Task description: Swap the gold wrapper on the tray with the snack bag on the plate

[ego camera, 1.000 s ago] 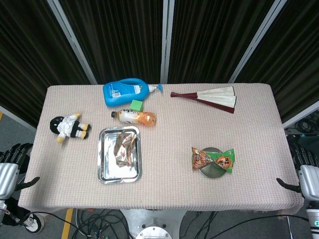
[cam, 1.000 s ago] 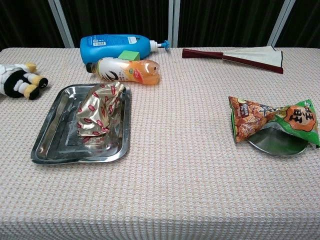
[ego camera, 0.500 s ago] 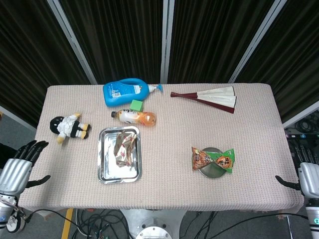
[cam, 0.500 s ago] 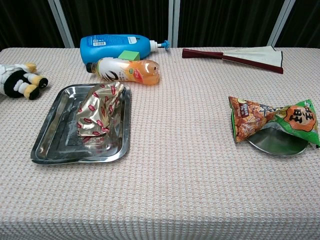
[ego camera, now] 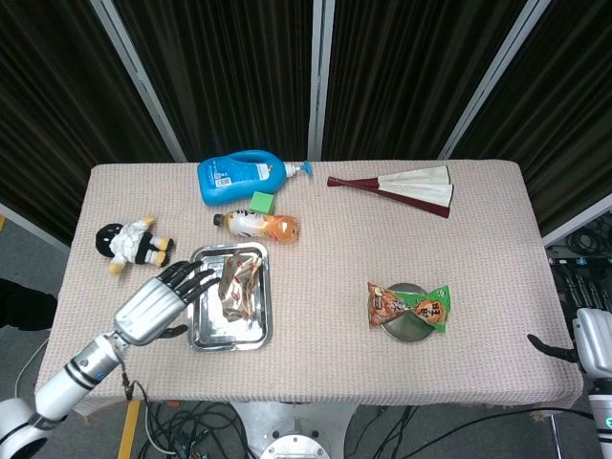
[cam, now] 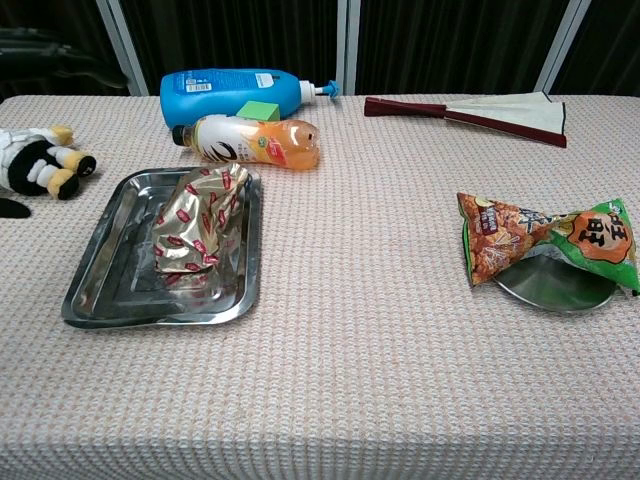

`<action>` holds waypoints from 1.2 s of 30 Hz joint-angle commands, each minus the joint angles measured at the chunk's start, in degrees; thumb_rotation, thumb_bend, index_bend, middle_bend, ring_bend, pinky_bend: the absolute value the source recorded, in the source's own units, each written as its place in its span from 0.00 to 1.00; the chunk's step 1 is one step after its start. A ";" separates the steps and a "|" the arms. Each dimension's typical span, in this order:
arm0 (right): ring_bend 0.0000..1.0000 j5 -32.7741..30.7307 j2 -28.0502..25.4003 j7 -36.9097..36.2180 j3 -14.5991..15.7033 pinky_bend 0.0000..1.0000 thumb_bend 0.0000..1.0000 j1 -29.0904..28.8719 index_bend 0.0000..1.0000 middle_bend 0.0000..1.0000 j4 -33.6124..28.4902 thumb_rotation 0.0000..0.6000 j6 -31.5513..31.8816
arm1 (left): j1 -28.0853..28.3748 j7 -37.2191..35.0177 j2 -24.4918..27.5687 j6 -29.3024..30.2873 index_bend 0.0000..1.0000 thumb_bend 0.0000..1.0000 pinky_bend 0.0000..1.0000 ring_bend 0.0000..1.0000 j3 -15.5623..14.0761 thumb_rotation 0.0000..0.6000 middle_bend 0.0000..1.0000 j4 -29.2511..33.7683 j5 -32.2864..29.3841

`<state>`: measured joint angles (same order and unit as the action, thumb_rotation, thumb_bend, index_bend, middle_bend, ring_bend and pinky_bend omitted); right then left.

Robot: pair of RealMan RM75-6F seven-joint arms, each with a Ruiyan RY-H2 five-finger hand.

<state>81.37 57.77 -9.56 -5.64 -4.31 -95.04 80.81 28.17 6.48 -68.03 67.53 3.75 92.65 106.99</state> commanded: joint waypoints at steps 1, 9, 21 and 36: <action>0.00 0.01 -0.18 -0.09 -0.01 0.00 0.02 -0.08 0.00 0.00 -0.15 1.00 -0.11 | 5.06 0.95 -3.56 -4.70 0.11 0.01 0.18 0.07 1.22 1.00 0.12 -3.14 1.62; 0.00 -0.49 -0.28 -1.16 -0.14 0.00 0.02 -0.20 0.00 0.00 0.34 1.00 -0.49 | 10.69 1.83 -8.34 -10.39 0.11 0.01 0.18 0.07 -0.61 1.00 0.12 -9.97 2.21; 0.00 -1.30 -0.07 -2.20 -0.06 0.00 0.02 -0.14 0.00 0.00 1.62 1.00 -1.11 | 15.61 -0.53 -14.54 -14.13 0.11 0.01 0.18 0.07 -3.38 1.00 0.12 -20.20 0.35; 0.00 -2.42 0.62 -2.28 -0.04 0.00 0.02 -0.54 0.00 0.00 2.75 1.00 -2.60 | 20.10 -2.65 -21.12 -13.04 0.13 0.03 0.20 0.07 -6.24 1.00 0.15 -31.75 1.14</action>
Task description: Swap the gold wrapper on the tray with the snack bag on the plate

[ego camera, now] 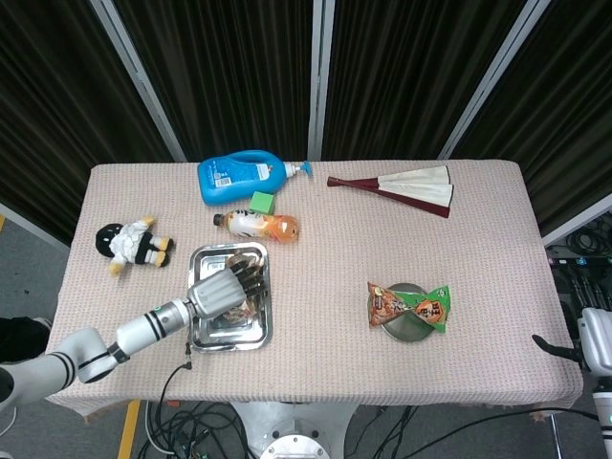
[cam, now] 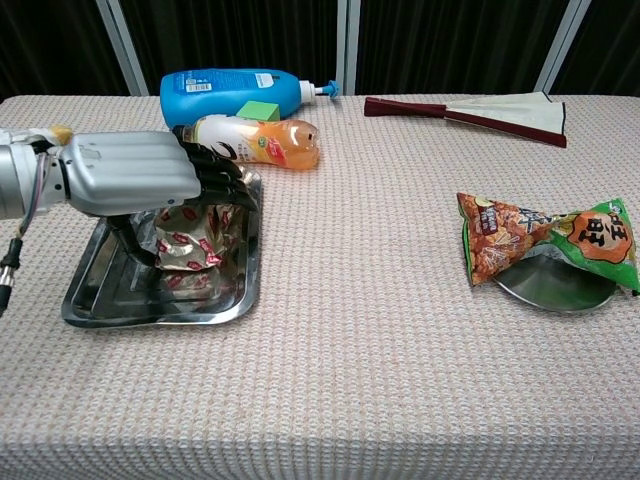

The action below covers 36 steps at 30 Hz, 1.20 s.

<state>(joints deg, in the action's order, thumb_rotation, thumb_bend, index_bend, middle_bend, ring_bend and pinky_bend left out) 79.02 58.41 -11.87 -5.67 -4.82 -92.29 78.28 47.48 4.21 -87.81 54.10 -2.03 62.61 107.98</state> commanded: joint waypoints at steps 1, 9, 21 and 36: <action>0.00 -0.10 -0.05 0.06 0.01 0.00 0.02 -0.05 0.00 0.00 -0.05 1.00 -0.16 | 1.11 -0.51 -2.04 0.47 0.13 0.04 0.20 0.07 -0.66 1.00 0.15 -2.77 0.18; 0.00 -0.24 -0.26 0.04 0.01 0.00 0.02 -0.02 0.00 0.00 -0.20 1.00 -0.28 | 1.49 -2.93 -5.39 4.98 0.29 0.19 0.32 0.20 -1.58 1.00 0.28 -7.87 0.28; 0.00 -0.58 -0.07 0.13 0.19 0.00 0.02 -0.19 0.00 0.00 -0.05 1.00 -1.07 | 1.05 -7.68 -9.50 14.30 0.49 0.31 0.47 0.37 -3.45 1.00 0.46 -15.59 1.77; 0.00 -0.61 -0.23 -1.34 0.06 0.00 0.02 0.26 0.00 0.00 0.60 1.00 -0.49 | 8.53 -12.85 -12.32 20.26 0.50 0.32 0.48 0.37 1.71 1.00 0.47 -19.07 0.71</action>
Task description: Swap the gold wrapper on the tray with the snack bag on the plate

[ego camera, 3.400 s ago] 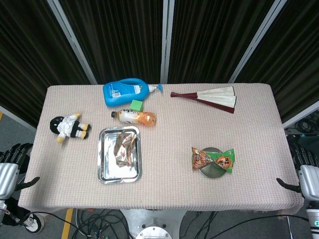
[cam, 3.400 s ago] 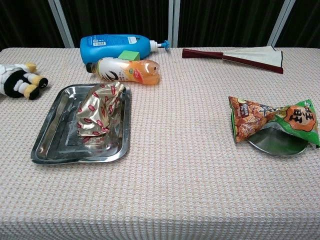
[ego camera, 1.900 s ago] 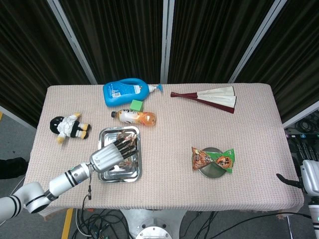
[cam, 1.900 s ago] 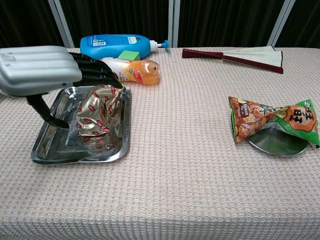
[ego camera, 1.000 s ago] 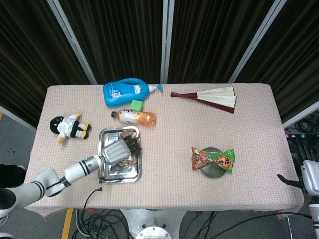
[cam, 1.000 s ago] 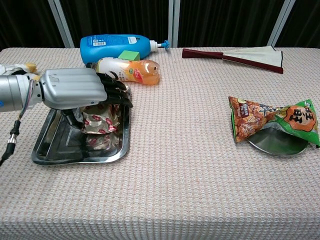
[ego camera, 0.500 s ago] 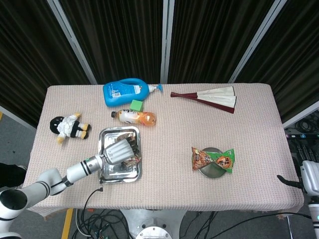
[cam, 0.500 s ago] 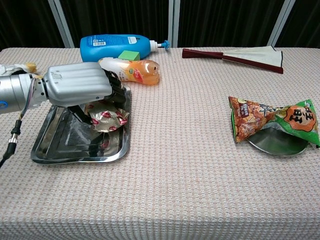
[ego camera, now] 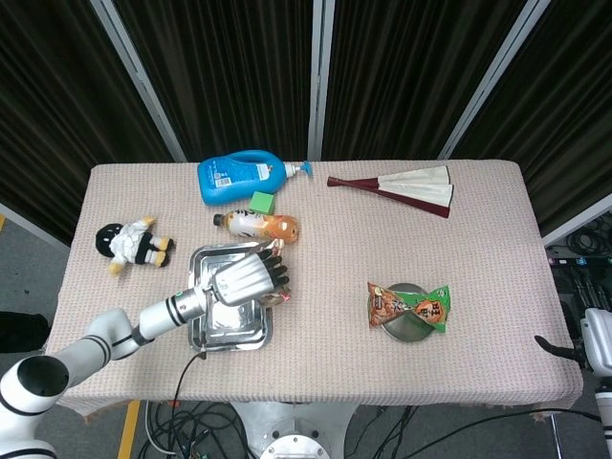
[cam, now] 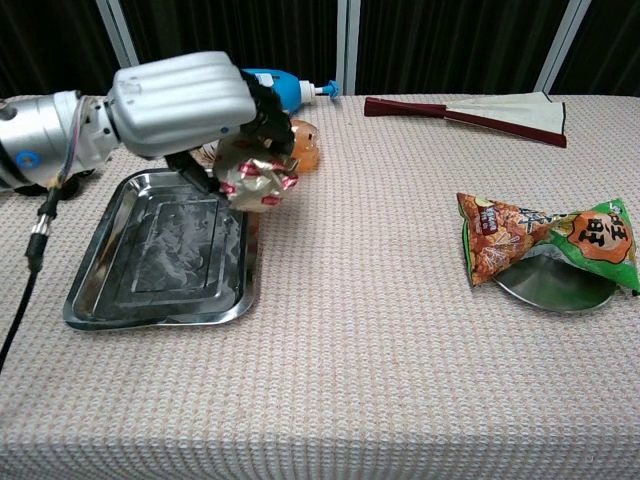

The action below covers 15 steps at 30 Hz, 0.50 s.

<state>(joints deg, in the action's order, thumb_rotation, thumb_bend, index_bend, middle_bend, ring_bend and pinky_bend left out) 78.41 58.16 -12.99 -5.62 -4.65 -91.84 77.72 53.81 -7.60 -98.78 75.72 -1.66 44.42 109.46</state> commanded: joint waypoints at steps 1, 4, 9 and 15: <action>0.00 -0.04 0.05 -0.50 0.03 0.00 0.02 0.17 0.00 0.00 0.30 1.00 0.10 | 3.28 -1.55 -2.27 -2.17 0.50 0.32 0.48 0.37 1.65 1.00 0.47 -1.56 -0.98; 0.00 -0.20 0.21 -1.20 0.02 0.00 0.02 0.34 0.00 0.00 0.88 1.00 0.13 | 5.79 -2.67 -4.90 -3.68 0.50 0.32 0.48 0.37 2.11 1.00 0.47 -3.45 -1.21; 0.00 -0.53 0.46 -2.71 -0.06 0.00 0.02 0.56 0.00 0.00 2.09 1.00 -0.04 | 9.68 -4.65 -9.39 -5.77 0.49 0.32 0.47 0.37 2.63 1.00 0.47 -7.62 -1.73; 0.00 0.11 0.71 -3.85 -0.12 0.00 0.02 0.32 0.00 0.00 2.48 1.00 -0.20 | 11.54 -6.45 -13.67 -8.37 0.48 0.32 0.47 0.37 1.87 1.00 0.45 -14.26 -2.85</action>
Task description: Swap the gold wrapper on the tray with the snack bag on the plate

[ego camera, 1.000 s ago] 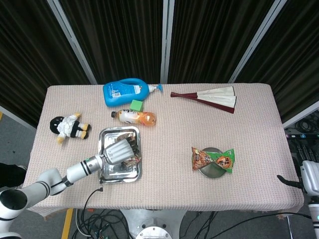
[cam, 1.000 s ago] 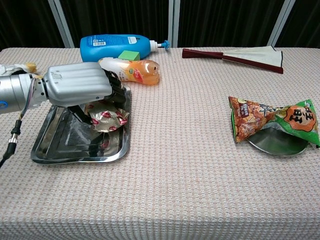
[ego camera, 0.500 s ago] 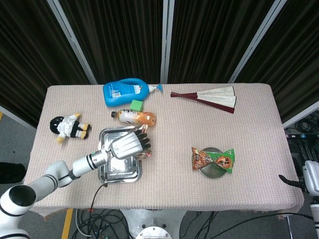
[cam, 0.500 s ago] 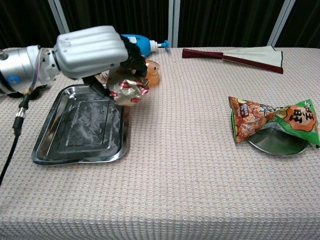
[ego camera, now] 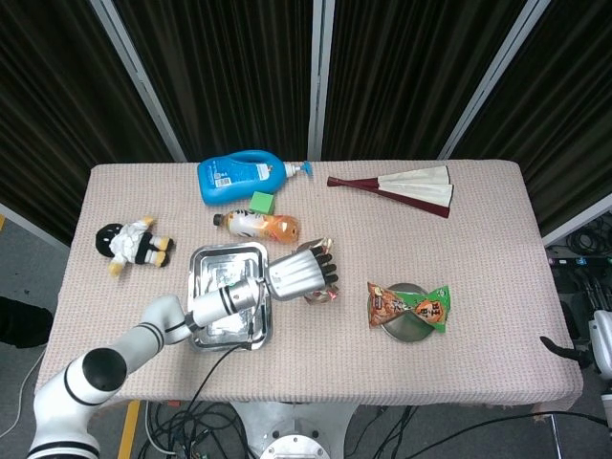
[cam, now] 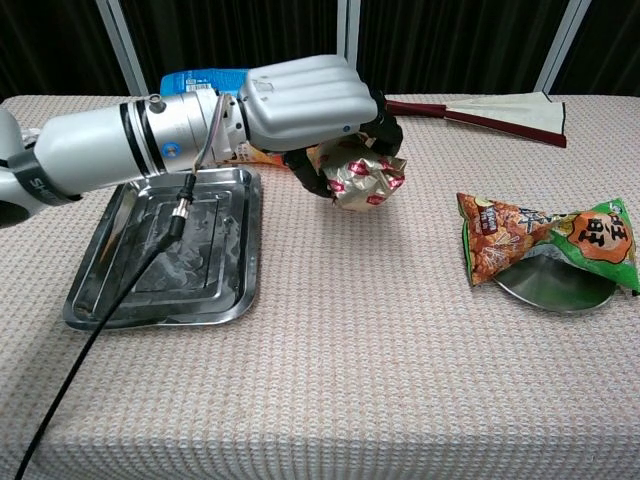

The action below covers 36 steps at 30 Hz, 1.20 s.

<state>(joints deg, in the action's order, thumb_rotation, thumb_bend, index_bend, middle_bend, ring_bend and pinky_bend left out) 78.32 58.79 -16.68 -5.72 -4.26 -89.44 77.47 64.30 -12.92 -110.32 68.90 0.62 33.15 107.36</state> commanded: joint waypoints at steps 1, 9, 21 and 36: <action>0.00 0.26 0.14 -0.32 -0.06 0.00 0.02 -0.15 0.00 0.00 0.16 1.00 -0.03 | 1.18 -1.35 -2.84 -2.08 0.46 0.32 0.46 0.35 -0.58 1.00 0.44 -4.25 -1.09; 0.00 0.15 0.64 -0.90 -0.02 0.00 0.02 -0.41 0.00 0.00 1.05 1.00 -0.74 | 0.53 -0.07 -4.88 -2.21 0.13 0.22 0.30 0.15 -2.32 1.00 0.15 -9.43 -2.13; 0.00 2.54 -0.66 1.71 0.59 0.00 0.02 -2.07 0.00 0.00 -0.65 1.00 -2.42 | -10.63 5.83 9.41 3.91 0.12 0.17 0.27 0.14 -1.54 1.00 0.14 1.45 -8.94; 0.00 3.90 -1.17 18.62 -0.87 0.00 0.01 -16.27 0.00 0.00 -11.26 1.00 -18.84 | -38.42 17.08 34.01 11.59 0.12 0.07 0.23 0.13 -3.27 1.00 0.16 37.94 -26.28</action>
<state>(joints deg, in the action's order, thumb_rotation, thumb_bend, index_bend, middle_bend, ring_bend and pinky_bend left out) 83.26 57.42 -1.83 -6.20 -17.80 -98.65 61.91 30.88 2.80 -79.89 77.25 -1.76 66.98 84.27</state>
